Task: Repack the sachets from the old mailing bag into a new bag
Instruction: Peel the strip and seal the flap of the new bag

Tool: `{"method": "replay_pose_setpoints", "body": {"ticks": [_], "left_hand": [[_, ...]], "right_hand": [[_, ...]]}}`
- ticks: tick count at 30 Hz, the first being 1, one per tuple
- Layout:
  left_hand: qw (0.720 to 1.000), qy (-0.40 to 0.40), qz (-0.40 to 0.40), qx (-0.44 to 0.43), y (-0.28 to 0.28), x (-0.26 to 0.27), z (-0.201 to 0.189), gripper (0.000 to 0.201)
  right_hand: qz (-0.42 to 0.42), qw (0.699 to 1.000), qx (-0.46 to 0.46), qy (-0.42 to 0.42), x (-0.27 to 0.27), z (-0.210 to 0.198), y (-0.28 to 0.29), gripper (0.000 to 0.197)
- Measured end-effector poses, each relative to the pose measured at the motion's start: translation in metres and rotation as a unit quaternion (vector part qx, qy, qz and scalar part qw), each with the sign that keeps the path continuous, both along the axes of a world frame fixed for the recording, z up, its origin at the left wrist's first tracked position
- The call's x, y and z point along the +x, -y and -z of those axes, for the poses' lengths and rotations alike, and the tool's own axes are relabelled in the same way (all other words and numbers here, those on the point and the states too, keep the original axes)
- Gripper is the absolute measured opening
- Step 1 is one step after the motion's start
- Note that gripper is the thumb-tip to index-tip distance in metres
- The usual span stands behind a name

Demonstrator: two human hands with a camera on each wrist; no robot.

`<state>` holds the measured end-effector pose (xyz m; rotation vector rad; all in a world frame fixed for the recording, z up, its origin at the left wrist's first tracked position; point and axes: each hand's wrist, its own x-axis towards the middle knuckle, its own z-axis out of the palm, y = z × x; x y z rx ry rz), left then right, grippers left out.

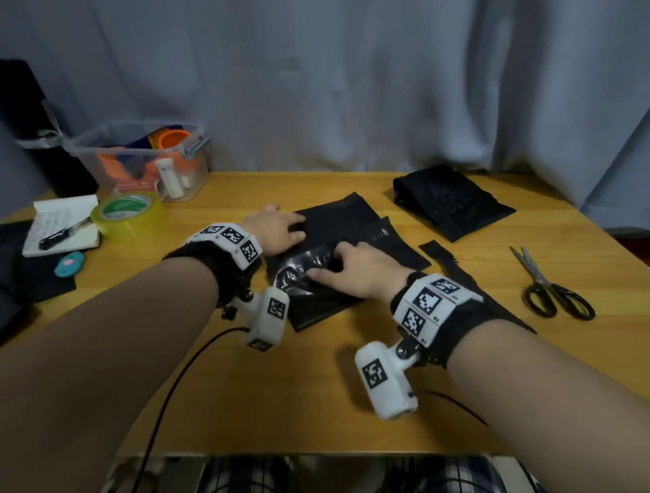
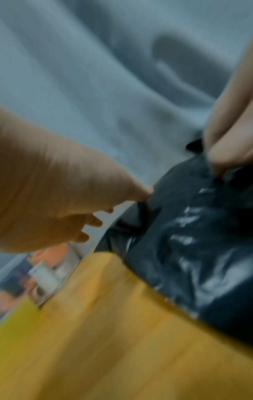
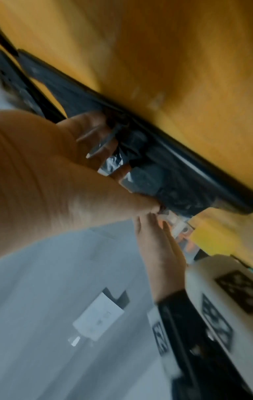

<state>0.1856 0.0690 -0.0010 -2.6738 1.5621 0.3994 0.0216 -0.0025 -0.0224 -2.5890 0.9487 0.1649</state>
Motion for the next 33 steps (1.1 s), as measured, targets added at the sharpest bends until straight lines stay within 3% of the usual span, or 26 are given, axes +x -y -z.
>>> {"method": "replay_pose_setpoints", "body": {"ticks": [3,6,10,13,16,23,26,30,33], "left_hand": [[0.999,-0.035,0.01,0.03,-0.006,0.005,0.006,0.053],[0.998,-0.026,0.041,0.031,-0.012,-0.008,0.005,0.05],[0.99,-0.025,0.104,0.091,-0.022,-0.038,-0.001,0.055],[0.992,-0.061,0.102,-0.029,-0.016,-0.041,-0.008,0.049],[0.987,-0.021,0.106,-0.118,0.0,-0.031,-0.006,0.032],[0.988,0.064,0.117,0.079,0.027,-0.024,0.011,0.063],[0.977,0.131,0.132,0.108,0.027,-0.03,0.007,0.067],[0.98,0.131,0.14,0.058,0.017,-0.031,0.008,0.076],[0.993,0.036,0.099,0.056,-0.001,-0.027,0.012,0.084]], "right_hand": [[-0.013,0.996,-0.002,-0.088,-0.006,0.006,0.001,0.097],[0.02,0.987,-0.032,-0.153,-0.022,0.011,0.018,0.099],[0.035,0.992,-0.034,-0.117,-0.043,0.005,0.033,0.085],[0.01,0.998,-0.039,-0.058,-0.043,-0.002,0.024,0.09],[-0.034,0.996,-0.022,-0.075,-0.036,0.004,0.01,0.098],[-0.042,0.995,0.071,-0.052,-0.051,0.006,0.031,0.061],[-0.021,0.994,0.109,0.011,-0.067,-0.002,0.044,0.046],[0.08,0.972,0.06,0.214,-0.073,0.0,0.062,0.027],[0.173,0.938,0.037,0.298,-0.072,0.001,0.071,0.026]]}}
